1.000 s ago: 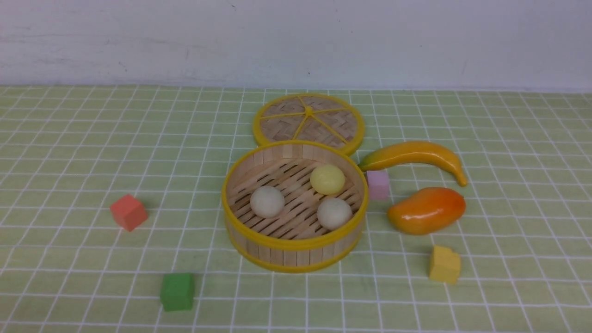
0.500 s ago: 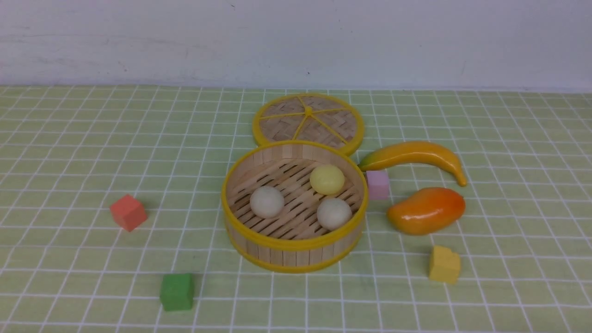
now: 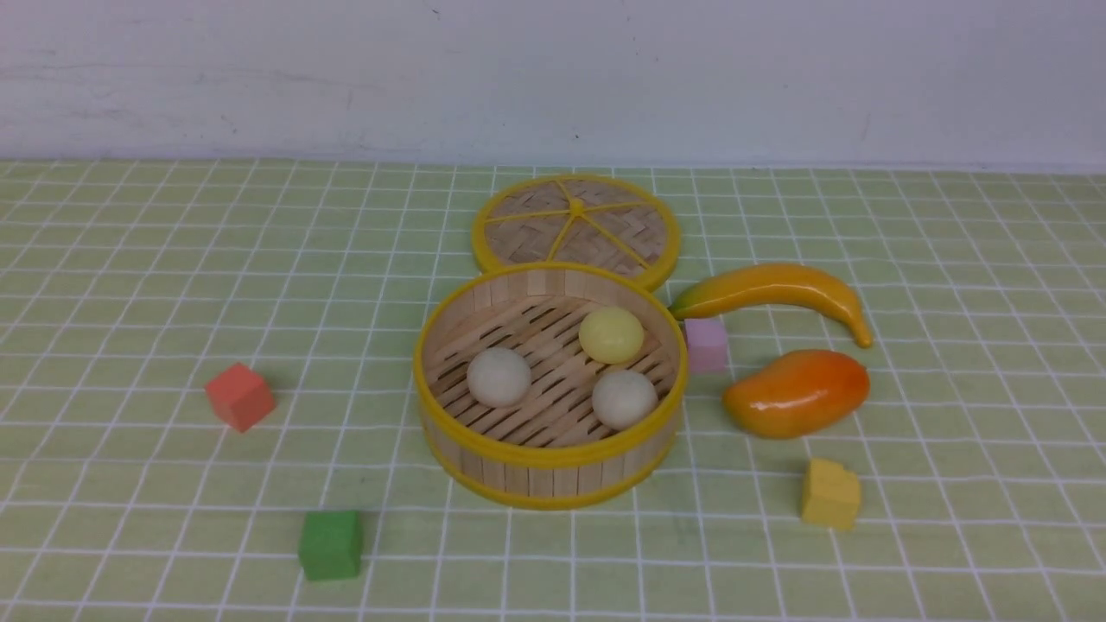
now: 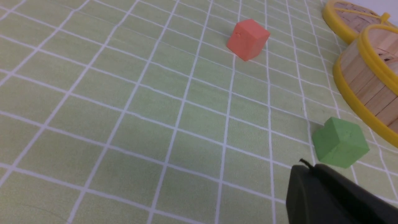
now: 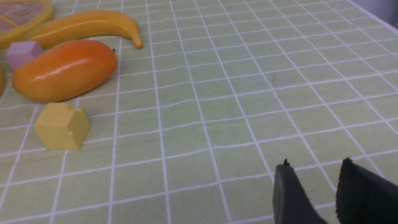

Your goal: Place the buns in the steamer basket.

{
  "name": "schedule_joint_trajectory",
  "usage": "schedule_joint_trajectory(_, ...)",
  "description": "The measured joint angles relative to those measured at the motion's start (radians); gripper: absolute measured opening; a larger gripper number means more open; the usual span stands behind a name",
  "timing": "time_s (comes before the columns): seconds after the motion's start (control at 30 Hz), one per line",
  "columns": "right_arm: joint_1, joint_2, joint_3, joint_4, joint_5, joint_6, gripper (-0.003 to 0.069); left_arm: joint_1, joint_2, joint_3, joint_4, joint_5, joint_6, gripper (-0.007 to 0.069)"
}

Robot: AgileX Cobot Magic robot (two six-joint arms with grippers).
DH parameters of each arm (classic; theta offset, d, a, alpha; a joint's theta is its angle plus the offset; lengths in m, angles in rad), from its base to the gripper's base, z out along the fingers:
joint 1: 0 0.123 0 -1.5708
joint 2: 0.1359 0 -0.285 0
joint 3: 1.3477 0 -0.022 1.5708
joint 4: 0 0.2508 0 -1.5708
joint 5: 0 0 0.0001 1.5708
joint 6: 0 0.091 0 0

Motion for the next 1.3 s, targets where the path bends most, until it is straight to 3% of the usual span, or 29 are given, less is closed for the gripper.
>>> schedule_joint_trajectory(0.4, 0.073, 0.000, 0.000, 0.000, 0.000, 0.000, 0.0239, 0.000, 0.000, 0.000, 0.000, 0.001, 0.000, 0.0012)
schedule_joint_trajectory(1.3, 0.073, 0.000, 0.000, 0.000, 0.000, 0.000, 0.0239, 0.000, 0.000, 0.000, 0.001, 0.001, 0.000, 0.0031)
